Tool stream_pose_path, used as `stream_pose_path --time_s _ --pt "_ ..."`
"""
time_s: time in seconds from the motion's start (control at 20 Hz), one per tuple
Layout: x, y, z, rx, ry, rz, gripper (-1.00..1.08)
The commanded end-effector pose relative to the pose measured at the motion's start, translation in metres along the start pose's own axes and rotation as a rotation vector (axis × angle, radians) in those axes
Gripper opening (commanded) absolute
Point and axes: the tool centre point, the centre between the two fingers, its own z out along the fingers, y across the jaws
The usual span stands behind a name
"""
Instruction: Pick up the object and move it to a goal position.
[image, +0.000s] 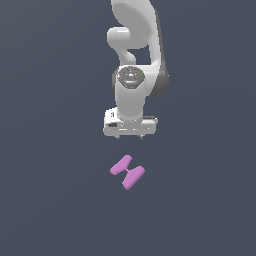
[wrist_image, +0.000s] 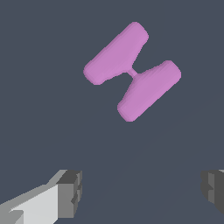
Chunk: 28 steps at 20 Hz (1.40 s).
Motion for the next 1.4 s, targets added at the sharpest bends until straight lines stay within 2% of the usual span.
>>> stream_pose_path --time_s 0.0,0.75,1.05,1.35 --pt "0.0 0.0 0.0 0.0 0.0 0.0 0.68" --pt "0.01 0.005 0.002 -0.007 0.005 0.048 0.68" --pt "0.032 0.007 0.01 -0.003 0.03 0.135 0.68" --pt "0.066 0.01 0.024 0.004 0.07 0.275 0.68"
